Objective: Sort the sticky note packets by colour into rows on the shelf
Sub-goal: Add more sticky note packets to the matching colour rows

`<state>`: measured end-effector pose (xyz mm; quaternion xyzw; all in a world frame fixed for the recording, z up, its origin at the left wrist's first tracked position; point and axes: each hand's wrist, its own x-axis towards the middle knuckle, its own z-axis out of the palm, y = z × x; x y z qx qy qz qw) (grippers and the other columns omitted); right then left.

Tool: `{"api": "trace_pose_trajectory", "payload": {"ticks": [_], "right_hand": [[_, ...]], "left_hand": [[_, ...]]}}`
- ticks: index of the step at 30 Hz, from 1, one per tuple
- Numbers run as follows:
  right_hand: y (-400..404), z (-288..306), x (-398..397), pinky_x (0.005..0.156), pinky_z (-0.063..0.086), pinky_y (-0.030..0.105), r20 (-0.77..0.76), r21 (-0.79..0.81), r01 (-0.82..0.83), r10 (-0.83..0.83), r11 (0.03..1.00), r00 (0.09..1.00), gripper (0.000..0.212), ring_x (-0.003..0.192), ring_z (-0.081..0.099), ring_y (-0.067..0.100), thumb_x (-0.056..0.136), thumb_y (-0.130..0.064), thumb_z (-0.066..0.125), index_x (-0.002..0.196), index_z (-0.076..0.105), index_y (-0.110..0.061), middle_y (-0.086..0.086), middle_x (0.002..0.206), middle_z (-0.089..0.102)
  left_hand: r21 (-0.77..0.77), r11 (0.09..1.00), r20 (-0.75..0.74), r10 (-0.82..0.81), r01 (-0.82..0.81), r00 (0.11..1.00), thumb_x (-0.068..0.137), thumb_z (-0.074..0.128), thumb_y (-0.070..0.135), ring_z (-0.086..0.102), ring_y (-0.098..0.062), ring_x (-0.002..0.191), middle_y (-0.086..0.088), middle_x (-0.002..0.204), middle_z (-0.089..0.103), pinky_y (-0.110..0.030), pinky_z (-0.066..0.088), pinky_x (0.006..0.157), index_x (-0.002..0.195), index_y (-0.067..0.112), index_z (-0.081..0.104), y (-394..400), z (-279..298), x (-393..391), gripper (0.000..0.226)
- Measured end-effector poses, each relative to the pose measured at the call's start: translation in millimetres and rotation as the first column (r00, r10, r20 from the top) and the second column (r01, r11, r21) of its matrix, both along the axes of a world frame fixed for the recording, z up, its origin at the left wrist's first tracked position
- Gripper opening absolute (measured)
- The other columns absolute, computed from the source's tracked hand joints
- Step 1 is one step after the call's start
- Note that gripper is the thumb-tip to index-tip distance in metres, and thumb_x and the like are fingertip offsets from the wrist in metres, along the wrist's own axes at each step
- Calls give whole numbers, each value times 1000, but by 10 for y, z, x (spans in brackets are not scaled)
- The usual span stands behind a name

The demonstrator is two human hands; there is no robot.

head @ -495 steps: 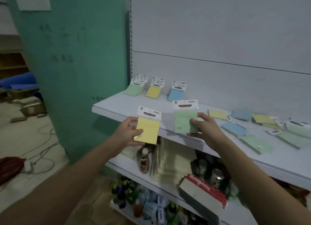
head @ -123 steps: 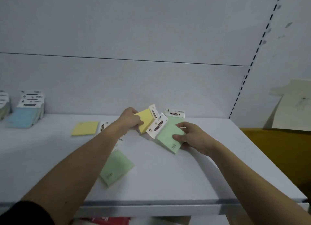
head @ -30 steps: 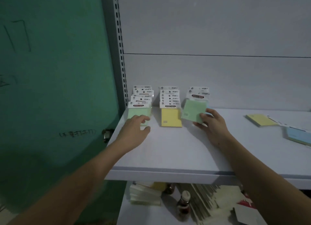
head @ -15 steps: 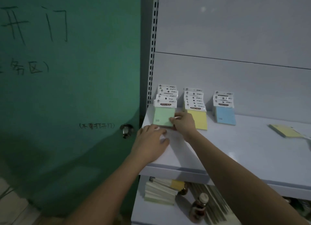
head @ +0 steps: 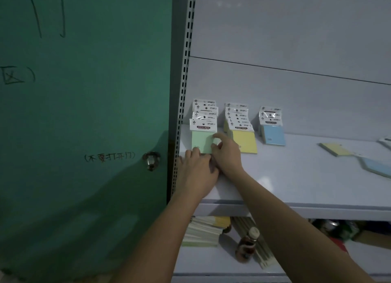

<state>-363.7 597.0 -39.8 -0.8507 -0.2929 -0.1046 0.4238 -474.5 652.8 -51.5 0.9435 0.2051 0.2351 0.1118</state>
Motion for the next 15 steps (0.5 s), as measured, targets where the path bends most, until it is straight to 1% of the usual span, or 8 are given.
{"api": "trace_pose_trajectory", "payload": {"ticks": [2,3,5,7,9,11,12,15], "right_hand": [[-45,34,-10,74,47,33,-32,11,-15,16,1000,999,32,79,59,25,89,-7,55,119,63,-12,9,81,62],[-71,48,-23,75,47,32,-50,13,-28,29,1000,998,32,79,59,24,90,-7,54,121,62,-12,9,83,61],[-145,75,-54,78,44,29,-98,30,-44,47,999,994,32,85,57,23,94,-10,50,126,57,-11,10,94,60],[-286,106,-69,83,44,30,-161,59,-49,58,997,985,31,93,58,23,96,-12,47,127,54,-12,8,102,59],[-511,149,-63,76,49,32,-225,64,-90,103,994,969,29,85,62,21,96,-10,42,121,56,-15,6,98,62],[-816,205,-30,66,51,28,-258,1,-145,140,989,956,27,74,63,15,95,-10,39,112,58,-18,4,91,65],[-992,234,-8,64,51,27,-260,-48,-161,143,986,955,25,72,63,14,95,-12,40,109,59,-20,2,90,66],[-1582,296,68,64,49,27,-246,-161,-161,118,974,962,21,78,64,17,95,-18,44,104,62,-24,-4,87,67]], "left_hand": [[36,999,17,-5,5,1000,88,42,36,44,-24,105,-4,110,51,-44,41,91,105,21,62,-2,2,-2,30],[49,999,21,-7,6,1000,90,41,34,45,-24,105,-4,111,51,-43,42,90,107,19,61,-3,3,-10,30],[66,998,18,-9,8,1000,93,40,31,45,-24,104,-5,110,53,-42,43,88,109,17,60,1,6,-29,30],[70,997,11,-15,14,1000,93,39,30,46,-24,104,-4,109,54,-40,43,87,109,17,60,9,0,-37,30],[66,998,5,-23,23,1000,93,39,30,47,-22,105,-3,112,54,-39,42,89,113,18,60,18,-14,-49,31],[59,998,-3,-33,33,999,94,39,29,46,-20,107,-1,116,54,-37,42,90,118,19,58,24,-10,-66,32],[60,998,-9,-34,35,999,94,39,29,46,-20,107,-1,117,54,-37,42,90,118,19,58,21,2,-75,33],[110,994,-85,-7,16,996,95,37,26,49,-21,106,-3,118,55,-37,44,85,120,18,57,-21,77,-94,32]]}}
